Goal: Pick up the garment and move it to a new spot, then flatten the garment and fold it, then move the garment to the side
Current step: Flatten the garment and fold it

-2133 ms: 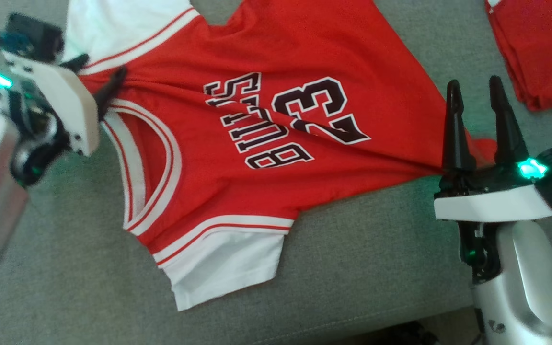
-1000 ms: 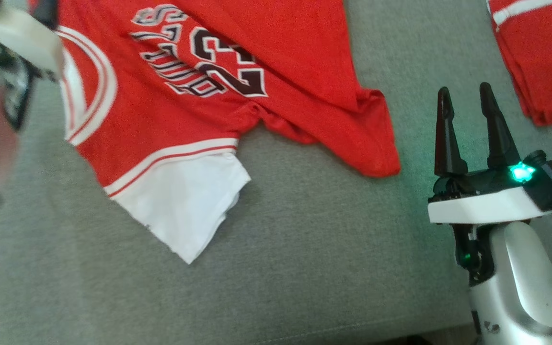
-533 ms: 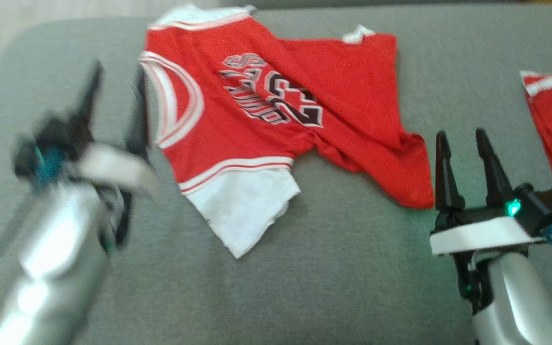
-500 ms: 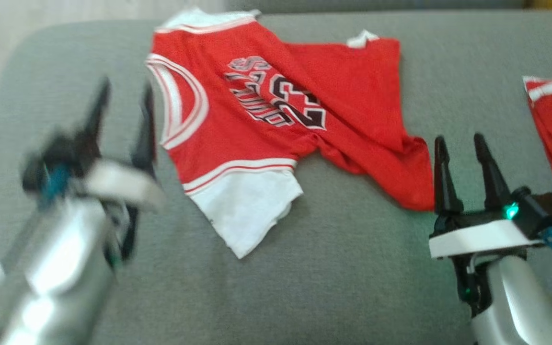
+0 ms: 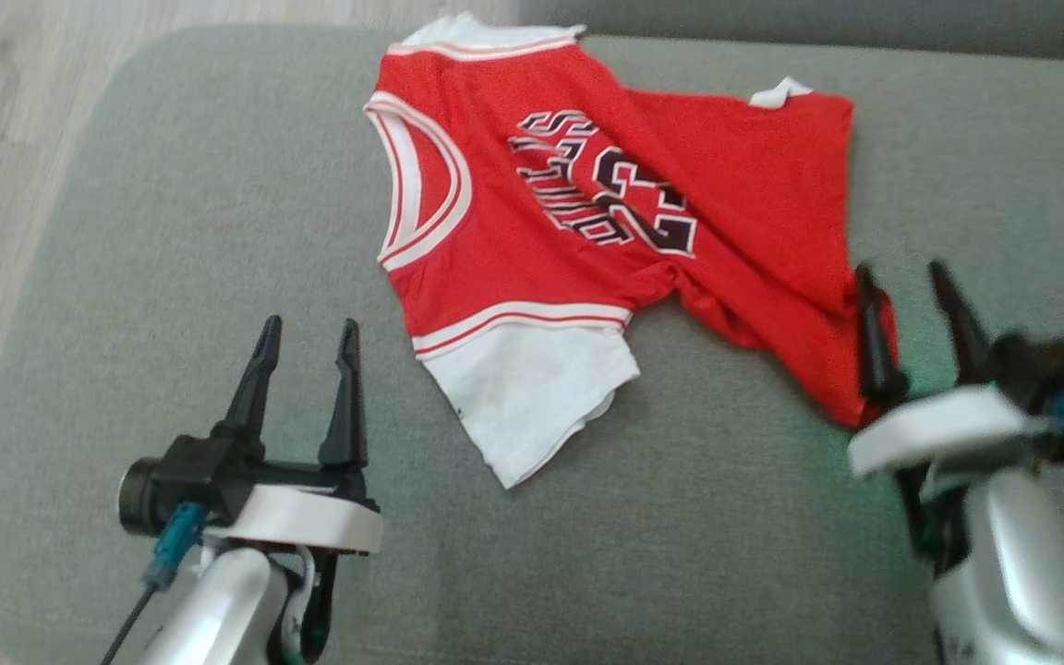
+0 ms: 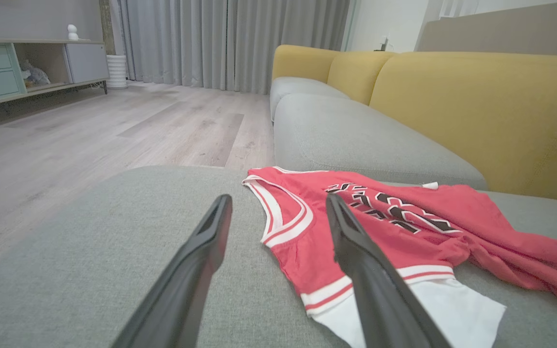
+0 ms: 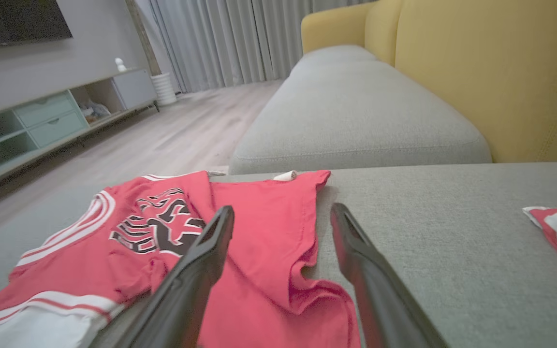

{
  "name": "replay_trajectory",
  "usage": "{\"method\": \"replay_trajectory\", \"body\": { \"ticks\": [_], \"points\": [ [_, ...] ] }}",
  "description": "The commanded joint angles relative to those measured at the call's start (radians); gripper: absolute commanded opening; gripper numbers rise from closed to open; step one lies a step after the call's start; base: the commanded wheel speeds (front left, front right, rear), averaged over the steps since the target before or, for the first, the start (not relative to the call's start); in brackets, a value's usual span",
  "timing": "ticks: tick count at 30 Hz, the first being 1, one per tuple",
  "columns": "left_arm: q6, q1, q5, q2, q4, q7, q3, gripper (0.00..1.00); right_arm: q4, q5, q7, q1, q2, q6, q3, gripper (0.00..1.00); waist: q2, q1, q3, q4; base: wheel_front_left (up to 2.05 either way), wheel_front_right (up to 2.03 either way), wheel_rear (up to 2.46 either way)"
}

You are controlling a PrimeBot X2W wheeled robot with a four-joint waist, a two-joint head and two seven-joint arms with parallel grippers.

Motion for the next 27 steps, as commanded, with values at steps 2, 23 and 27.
{"method": "replay_trajectory", "body": {
  "ticks": [2, 23, 27],
  "points": [
    [-0.013, -0.04, 0.02, -0.003, -0.024, -0.006, 0.03, 1.0, 0.005, -0.03, 0.066, -0.123, -0.003, -0.001, -0.022, 1.0, -0.0001, 0.0, 0.04, 0.023, 0.0, 0.0, 0.0],
    [-0.133, -0.135, 0.104, -0.153, 0.048, -0.006, 0.072, 1.0, 0.566, -0.291, 0.359, -0.609, -0.084, -0.001, -0.308, 0.52, -0.0001, 0.0, 0.194, 0.182, 0.0, 0.0, 0.0],
    [-0.146, -0.134, 0.116, -0.168, 0.059, -0.006, 0.089, 1.0, 0.629, -0.277, 0.314, -0.656, -0.112, -0.001, -0.277, 0.0, -0.0001, 0.0, 0.195, 0.189, 0.0, 0.0, 0.0]
  ]
}}
